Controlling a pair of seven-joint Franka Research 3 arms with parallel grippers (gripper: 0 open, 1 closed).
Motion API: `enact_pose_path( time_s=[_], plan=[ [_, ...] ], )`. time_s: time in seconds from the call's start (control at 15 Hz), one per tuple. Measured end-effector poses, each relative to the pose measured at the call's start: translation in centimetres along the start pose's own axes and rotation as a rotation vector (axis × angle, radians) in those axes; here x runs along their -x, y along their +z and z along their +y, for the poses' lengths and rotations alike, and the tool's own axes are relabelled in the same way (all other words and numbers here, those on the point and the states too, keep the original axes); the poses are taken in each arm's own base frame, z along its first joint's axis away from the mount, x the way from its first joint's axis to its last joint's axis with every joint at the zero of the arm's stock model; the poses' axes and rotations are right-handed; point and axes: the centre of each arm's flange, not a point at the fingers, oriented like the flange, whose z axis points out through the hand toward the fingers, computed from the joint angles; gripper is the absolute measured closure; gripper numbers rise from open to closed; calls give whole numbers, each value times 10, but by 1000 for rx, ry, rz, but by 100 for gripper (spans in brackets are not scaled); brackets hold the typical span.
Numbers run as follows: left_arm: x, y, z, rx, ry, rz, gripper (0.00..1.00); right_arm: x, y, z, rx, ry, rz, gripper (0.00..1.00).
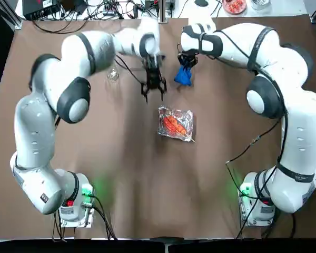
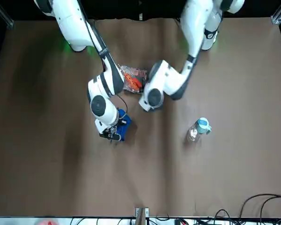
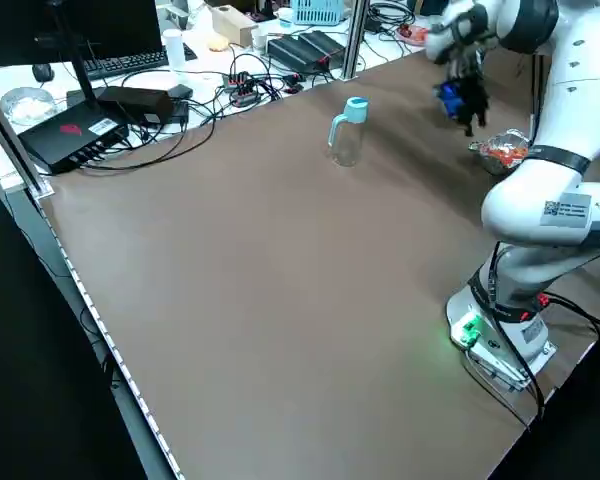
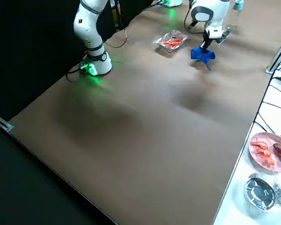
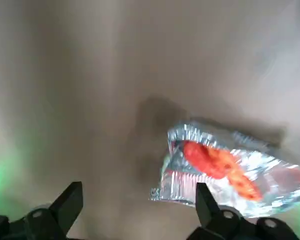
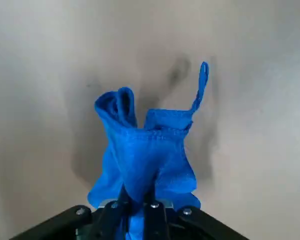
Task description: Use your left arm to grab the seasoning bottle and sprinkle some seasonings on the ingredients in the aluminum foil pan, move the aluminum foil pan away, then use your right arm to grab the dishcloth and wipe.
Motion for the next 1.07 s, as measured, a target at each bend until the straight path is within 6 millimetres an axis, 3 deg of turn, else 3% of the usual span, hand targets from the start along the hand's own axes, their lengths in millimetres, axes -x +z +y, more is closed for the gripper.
enact_pose_path(
  time_s=[0.2, 0.53, 0.6, 0.8, 1.07],
  plan=[
    [-20, -92, -48, 61, -31, 137, 1, 4, 33, -1, 29, 0, -27, 87],
    [8, -198, -105, -3, -26, 397, 1, 18, 74, -11, 10, 46, -89, 87],
    [15, -236, -135, 25, 4, 443, 1, 24, 75, -24, -18, 78, -62, 87],
    [31, -283, -190, 38, 57, 469, 1, 37, 80, -51, -92, 116, 1, 87],
    [57, -332, -268, 35, 116, 488, 1, 61, 89, -85, -187, 161, 49, 87]
  ],
)
